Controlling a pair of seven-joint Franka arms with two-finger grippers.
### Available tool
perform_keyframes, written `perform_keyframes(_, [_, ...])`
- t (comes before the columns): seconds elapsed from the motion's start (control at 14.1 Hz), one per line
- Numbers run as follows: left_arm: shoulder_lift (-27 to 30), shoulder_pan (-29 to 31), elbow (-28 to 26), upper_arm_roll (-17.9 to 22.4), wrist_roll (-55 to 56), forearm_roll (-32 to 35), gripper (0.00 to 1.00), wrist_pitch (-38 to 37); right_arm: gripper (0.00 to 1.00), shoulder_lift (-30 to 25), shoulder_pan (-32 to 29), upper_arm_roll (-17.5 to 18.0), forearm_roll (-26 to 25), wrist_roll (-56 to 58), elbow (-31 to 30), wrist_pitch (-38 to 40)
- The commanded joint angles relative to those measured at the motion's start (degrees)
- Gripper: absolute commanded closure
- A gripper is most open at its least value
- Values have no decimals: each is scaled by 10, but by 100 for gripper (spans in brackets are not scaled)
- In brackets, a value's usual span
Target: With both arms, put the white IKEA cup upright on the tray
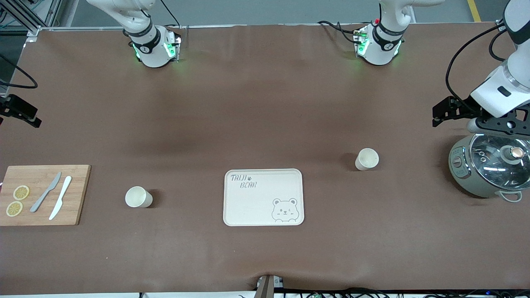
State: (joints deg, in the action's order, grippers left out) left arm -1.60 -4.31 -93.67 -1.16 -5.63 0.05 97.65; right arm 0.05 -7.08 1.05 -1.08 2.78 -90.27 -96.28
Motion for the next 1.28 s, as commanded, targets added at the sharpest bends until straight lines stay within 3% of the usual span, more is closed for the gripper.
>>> perform_keyframes(0.0, [5, 4, -5, -2, 1, -5, 0, 9, 0, 2, -2, 4, 1, 6, 10, 7])
perform_keyframes(0.28, [3, -4, -19, -3, 5, -3, 0, 14, 0, 2, 2, 4, 1, 6, 10, 2])
perform_keyframes(0.92, [-2, -11, -322, -12, 43, -27, 0, 339, 0, 4, 3, 4, 2, 6, 11, 7])
perform_keyframes(1.21, [-50, -12, -389, -29, 42, -26, 0, 465, 0, 32, 51, 5, 7, 0, 11, 1])
